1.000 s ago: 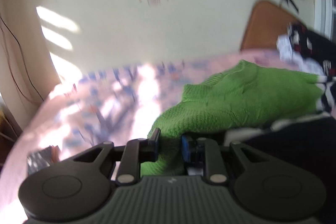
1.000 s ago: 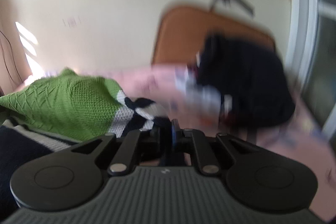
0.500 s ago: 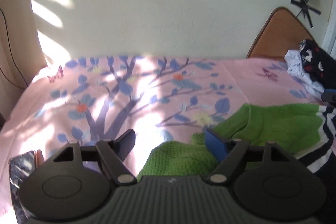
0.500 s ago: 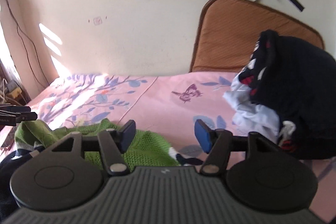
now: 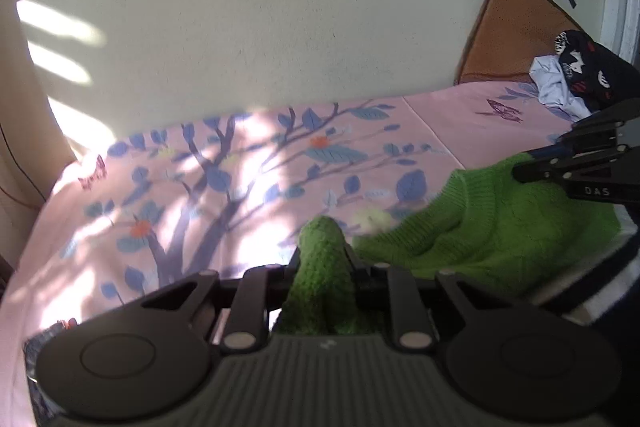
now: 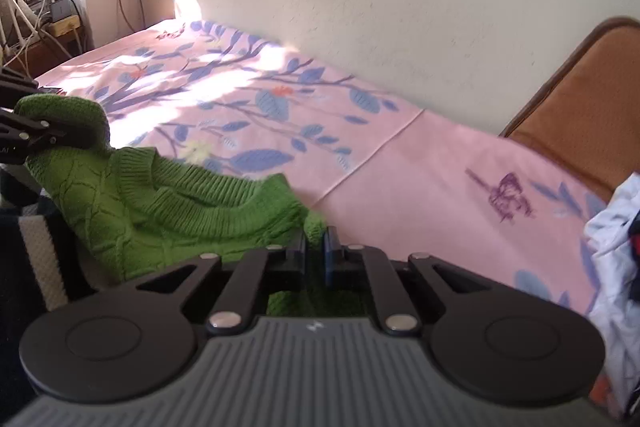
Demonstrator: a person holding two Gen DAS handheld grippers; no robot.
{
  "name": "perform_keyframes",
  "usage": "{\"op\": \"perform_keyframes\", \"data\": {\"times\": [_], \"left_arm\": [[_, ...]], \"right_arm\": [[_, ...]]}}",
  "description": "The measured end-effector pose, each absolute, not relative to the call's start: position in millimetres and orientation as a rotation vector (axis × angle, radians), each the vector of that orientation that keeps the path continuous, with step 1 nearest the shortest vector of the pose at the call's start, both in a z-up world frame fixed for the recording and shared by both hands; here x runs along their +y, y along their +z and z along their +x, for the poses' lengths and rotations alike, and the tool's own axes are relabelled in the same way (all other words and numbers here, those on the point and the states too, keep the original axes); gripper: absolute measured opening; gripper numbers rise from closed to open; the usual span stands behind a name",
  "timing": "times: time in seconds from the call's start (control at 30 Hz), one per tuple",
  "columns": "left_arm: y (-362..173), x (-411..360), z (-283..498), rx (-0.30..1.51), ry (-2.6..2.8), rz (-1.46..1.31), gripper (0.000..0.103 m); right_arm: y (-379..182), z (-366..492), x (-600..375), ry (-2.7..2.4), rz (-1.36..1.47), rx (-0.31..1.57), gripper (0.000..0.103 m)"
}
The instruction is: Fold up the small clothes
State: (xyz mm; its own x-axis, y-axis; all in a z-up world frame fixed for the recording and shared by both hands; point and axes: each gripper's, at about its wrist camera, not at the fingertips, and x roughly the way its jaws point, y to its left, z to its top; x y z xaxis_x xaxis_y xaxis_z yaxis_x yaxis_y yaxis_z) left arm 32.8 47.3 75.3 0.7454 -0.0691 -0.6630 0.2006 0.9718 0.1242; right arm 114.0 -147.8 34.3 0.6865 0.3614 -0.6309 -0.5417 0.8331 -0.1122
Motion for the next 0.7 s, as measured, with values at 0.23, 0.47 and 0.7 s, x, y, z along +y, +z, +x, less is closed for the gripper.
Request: {"op": "perform_keyframes", "data": {"times": [0.23,0.47,0.7], "left_arm": [[120.3,-8.1,136.6,0.45,0.065,0.316,0.034],[82.1,-0.4,147.2,0.64,0.04,0.262,0.039],[84.6,84.9,18.9,0.649,-0.103,0.152,0.052]], "right_arm": [[84.7,181.4,-171.4,0.2,-0.199,0.423,0.013],[68.1,145.6,-205.5,0.324,-0.119,0.495,0.03],[51.0,23.5,-304.6,0.195,-0.096,0.486,0.061]]}}
